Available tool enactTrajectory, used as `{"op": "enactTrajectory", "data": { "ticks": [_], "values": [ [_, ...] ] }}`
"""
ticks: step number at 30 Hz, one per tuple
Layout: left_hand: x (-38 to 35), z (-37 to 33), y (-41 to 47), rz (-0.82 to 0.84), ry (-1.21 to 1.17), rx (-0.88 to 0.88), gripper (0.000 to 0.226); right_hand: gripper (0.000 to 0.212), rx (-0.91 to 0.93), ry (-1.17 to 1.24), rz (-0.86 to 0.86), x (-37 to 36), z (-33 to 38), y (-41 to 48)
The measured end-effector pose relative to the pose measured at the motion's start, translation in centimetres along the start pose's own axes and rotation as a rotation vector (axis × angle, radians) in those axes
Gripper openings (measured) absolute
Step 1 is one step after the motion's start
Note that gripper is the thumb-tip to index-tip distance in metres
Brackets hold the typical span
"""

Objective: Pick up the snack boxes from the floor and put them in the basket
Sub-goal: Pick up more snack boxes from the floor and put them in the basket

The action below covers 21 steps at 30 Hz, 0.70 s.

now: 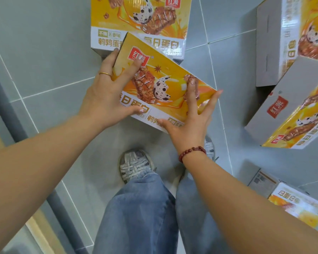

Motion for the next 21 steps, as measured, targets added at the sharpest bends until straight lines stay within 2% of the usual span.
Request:
{"op": "enactTrajectory", "data": {
  "ticks": [6, 10, 13, 17, 21],
  "values": [
    [7.8, -2.9, -4.6, -0.081, -0.019, 0.090, 0.109, 0.105, 0.179, -0.050, 0.060, 6.1, 6.6, -2.6],
    [16.6, -7.4, -9.5, -0.219, -0.032, 0.120, 0.110, 0.100, 0.370, -0.076, 0.048, 13.1, 14.6, -5.7],
    [23.8, -11.7, -14.1, -0.320, -0.060, 0.201, 0.107, 0.101, 0.436, -0.134, 0.115, 19.9, 21.4, -8.6],
    [32.1, -17.8, -21.2, -0.417, -0.135, 0.250, 0.109, 0.103, 0.487, -0.293, 0.174, 29.1, 30.5, -14.9],
    [39.2, -23.5, -28.3, -0.461, -0.187, 0.224, 0.112, 0.102, 0.550, -0.415, 0.155, 35.9, 37.7, -23.3]
  ]
}}
Point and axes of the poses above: each hand's wrist, its own y-axis towards the middle knuckle, its own x-axis out of the back of the hand, z = x × y, the point moved 10 cm from there along y, towards the middle knuckle, and after that the axes turned 13 degrees about z, right-handed, at the moved point
